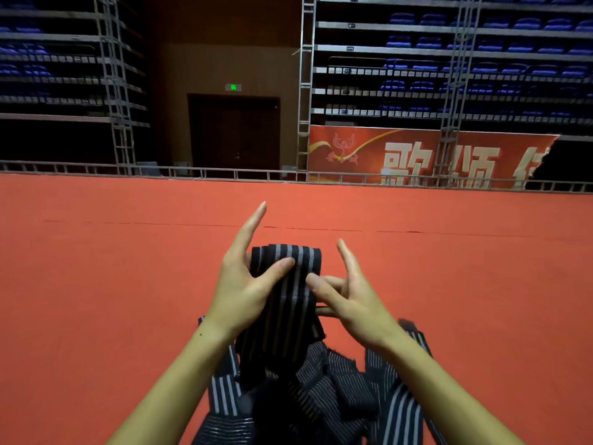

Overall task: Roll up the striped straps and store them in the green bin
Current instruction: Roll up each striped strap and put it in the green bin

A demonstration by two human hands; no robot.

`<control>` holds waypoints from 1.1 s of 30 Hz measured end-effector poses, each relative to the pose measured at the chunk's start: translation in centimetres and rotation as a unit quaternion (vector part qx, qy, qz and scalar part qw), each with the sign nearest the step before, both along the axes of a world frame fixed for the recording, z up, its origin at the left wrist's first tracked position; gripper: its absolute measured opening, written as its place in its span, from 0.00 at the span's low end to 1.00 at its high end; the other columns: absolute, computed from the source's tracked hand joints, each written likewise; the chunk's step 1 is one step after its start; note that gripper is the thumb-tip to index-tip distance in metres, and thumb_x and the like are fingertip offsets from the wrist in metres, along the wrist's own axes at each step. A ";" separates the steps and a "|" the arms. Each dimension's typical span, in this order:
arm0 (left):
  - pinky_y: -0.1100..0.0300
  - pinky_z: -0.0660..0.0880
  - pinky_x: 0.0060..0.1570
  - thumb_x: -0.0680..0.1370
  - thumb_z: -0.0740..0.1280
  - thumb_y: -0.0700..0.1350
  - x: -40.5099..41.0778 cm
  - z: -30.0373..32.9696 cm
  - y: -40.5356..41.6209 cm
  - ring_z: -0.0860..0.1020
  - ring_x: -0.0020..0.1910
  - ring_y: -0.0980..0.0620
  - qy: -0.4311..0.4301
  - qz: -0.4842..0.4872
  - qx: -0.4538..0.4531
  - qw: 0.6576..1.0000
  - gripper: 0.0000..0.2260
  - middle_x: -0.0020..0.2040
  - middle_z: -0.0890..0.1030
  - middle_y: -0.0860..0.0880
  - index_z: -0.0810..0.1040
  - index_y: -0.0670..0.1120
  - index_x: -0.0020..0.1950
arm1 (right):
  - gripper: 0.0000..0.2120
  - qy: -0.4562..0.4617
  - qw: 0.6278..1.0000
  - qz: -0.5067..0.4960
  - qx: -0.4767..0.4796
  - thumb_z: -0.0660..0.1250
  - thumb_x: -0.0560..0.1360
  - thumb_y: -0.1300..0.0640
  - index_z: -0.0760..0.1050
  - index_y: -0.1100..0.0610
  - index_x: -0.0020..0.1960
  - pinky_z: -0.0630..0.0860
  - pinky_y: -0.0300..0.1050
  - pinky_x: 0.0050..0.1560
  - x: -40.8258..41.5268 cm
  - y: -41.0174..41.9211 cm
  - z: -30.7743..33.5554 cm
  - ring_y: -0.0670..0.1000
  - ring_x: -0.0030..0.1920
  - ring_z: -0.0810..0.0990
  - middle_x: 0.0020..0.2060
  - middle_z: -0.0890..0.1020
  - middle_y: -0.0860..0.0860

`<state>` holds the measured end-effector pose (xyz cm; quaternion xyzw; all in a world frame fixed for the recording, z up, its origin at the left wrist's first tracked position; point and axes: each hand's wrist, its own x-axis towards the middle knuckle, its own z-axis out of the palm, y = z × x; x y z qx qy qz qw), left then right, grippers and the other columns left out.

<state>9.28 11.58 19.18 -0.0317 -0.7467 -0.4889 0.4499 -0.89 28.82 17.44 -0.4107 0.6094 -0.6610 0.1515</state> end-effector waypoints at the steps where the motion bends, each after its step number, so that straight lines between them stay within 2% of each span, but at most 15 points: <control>1: 0.39 0.80 0.67 0.80 0.77 0.38 -0.2 0.1 -0.3 0.85 0.64 0.46 0.000 0.001 0.008 1.000 0.38 0.76 0.78 0.45 0.65 0.62 0.84 | 0.54 0.004 1.000 -0.001 0.007 0.76 0.79 0.45 0.36 0.41 0.86 0.80 0.65 0.67 0.1 -0.1 -0.7 0.57 0.60 0.87 0.56 0.89 0.57; 3: 0.38 0.81 0.65 0.80 0.76 0.38 -0.5 0.4 -0.6 0.86 0.59 0.48 -0.001 -0.012 0.034 0.999 0.37 0.73 0.80 0.41 0.66 0.62 0.83 | 0.54 0.021 1.000 0.002 0.003 0.76 0.80 0.52 0.36 0.41 0.86 0.79 0.64 0.69 0.6 -0.5 -1.9 0.57 0.60 0.87 0.57 0.89 0.56; 6: 0.43 0.86 0.55 0.81 0.75 0.37 -0.9 0.8 -0.2 0.88 0.48 0.46 0.009 -0.019 0.076 0.997 0.34 0.58 0.87 0.40 0.68 0.61 0.82 | 0.51 0.052 0.997 -0.021 -0.054 0.73 0.81 0.65 0.40 0.44 0.87 0.82 0.54 0.65 1.1 -1.4 -2.4 0.56 0.59 0.88 0.57 0.89 0.54; 9: 0.44 0.87 0.49 0.82 0.74 0.39 -0.9 1.5 -0.4 0.89 0.45 0.42 -0.017 -0.047 0.128 0.991 0.34 0.47 0.89 0.39 0.66 0.61 0.82 | 0.49 0.070 0.988 -0.066 -0.124 0.71 0.81 0.70 0.47 0.43 0.87 0.83 0.54 0.61 1.0 -2.6 -2.0 0.58 0.55 0.89 0.53 0.89 0.57; 13: 0.47 0.85 0.55 0.80 0.77 0.39 0.3 1.6 -0.1 0.89 0.51 0.44 -0.054 -0.078 0.110 0.989 0.41 0.50 0.90 0.42 0.59 0.62 0.85 | 0.46 0.087 0.976 -0.105 -0.172 0.72 0.80 0.69 0.53 0.42 0.86 0.85 0.59 0.56 0.4 -3.3 -0.8 0.62 0.50 0.88 0.48 0.88 0.59; 15: 0.51 0.86 0.52 0.78 0.78 0.37 0.5 1.1 0.1 0.89 0.48 0.46 -0.051 -0.058 0.077 0.994 0.44 0.47 0.89 0.44 0.59 0.62 0.85 | 0.44 0.085 0.974 -0.115 -0.177 0.73 0.80 0.66 0.55 0.44 0.86 0.85 0.64 0.56 0.1 -3.7 -0.4 0.64 0.49 0.87 0.46 0.88 0.59; 17: 0.47 0.87 0.51 0.78 0.77 0.35 0.0 0.8 -0.5 0.89 0.45 0.44 -0.032 -0.048 0.105 0.993 0.45 0.43 0.88 0.41 0.60 0.62 0.85 | 0.44 0.072 0.979 -0.102 -0.161 0.74 0.81 0.63 0.53 0.42 0.86 0.83 0.68 0.56 0.1 -4.2 -0.7 0.65 0.50 0.87 0.47 0.87 0.60; 20: 0.45 0.86 0.53 0.78 0.77 0.34 -0.3 1.0 -1.3 0.89 0.45 0.43 -0.016 -0.038 0.127 0.991 0.45 0.43 0.88 0.39 0.59 0.64 0.86 | 0.49 0.056 0.986 -0.070 -0.143 0.74 0.80 0.66 0.48 0.39 0.86 0.83 0.67 0.61 0.5 -4.5 -1.8 0.61 0.53 0.88 0.52 0.88 0.57; 22: 0.49 0.86 0.51 0.79 0.77 0.36 0.0 1.1 -1.4 0.88 0.43 0.45 -0.012 -0.036 0.091 0.995 0.46 0.42 0.87 0.41 0.57 0.65 0.86 | 0.51 0.065 0.984 -0.069 -0.151 0.73 0.80 0.68 0.46 0.38 0.86 0.84 0.63 0.59 0.5 -4.4 -2.0 0.60 0.52 0.89 0.51 0.89 0.57; 24: 0.50 0.86 0.53 0.78 0.79 0.39 0.4 0.6 -1.1 0.88 0.46 0.44 -0.025 -0.026 0.035 0.999 0.48 0.47 0.89 0.43 0.55 0.67 0.86 | 0.50 0.076 0.977 -0.089 -0.179 0.73 0.80 0.69 0.48 0.38 0.86 0.85 0.57 0.53 0.1 -4.6 -1.6 0.57 0.47 0.88 0.46 0.88 0.56; 26: 0.46 0.83 0.62 0.77 0.80 0.41 0.7 0.1 -1.0 0.87 0.56 0.43 -0.031 0.005 -0.019 0.999 0.48 0.62 0.87 0.45 0.55 0.68 0.85 | 0.49 0.081 0.973 -0.096 -0.195 0.73 0.80 0.68 0.50 0.38 0.86 0.84 0.56 0.50 -0.3 -4.9 -1.2 0.59 0.46 0.87 0.45 0.88 0.56; 27: 0.46 0.83 0.63 0.77 0.80 0.40 0.7 -0.1 -1.2 0.87 0.55 0.45 -0.025 0.011 -0.018 0.999 0.48 0.61 0.87 0.45 0.56 0.68 0.85 | 0.49 0.080 0.974 -0.087 -0.191 0.73 0.80 0.68 0.50 0.37 0.85 0.85 0.58 0.52 -0.3 -4.8 -1.2 0.61 0.48 0.88 0.47 0.88 0.58; 29: 0.49 0.86 0.53 0.78 0.78 0.36 0.7 0.0 -1.6 0.86 0.43 0.47 -0.004 0.000 0.036 0.999 0.46 0.45 0.86 0.36 0.59 0.66 0.85 | 0.48 0.062 0.985 -0.050 -0.153 0.74 0.80 0.67 0.49 0.36 0.84 0.85 0.58 0.56 -0.1 -4.7 -2.0 0.61 0.52 0.89 0.52 0.88 0.58; 30: 0.48 0.86 0.51 0.78 0.77 0.35 0.6 0.1 -1.9 0.86 0.41 0.45 0.006 -0.004 0.067 0.998 0.45 0.42 0.85 0.35 0.60 0.65 0.85 | 0.48 0.057 0.990 -0.030 -0.124 0.74 0.80 0.66 0.48 0.38 0.85 0.85 0.57 0.57 0.1 -4.6 -2.5 0.59 0.52 0.89 0.53 0.89 0.57; 33: 0.51 0.87 0.49 0.78 0.77 0.34 0.6 0.5 -2.4 0.89 0.44 0.42 0.027 0.001 0.114 0.993 0.43 0.44 0.88 0.37 0.62 0.62 0.85 | 0.50 0.078 0.996 -0.006 -0.050 0.75 0.80 0.64 0.45 0.44 0.87 0.83 0.59 0.63 0.0 -4.4 -3.7 0.58 0.53 0.89 0.52 0.90 0.54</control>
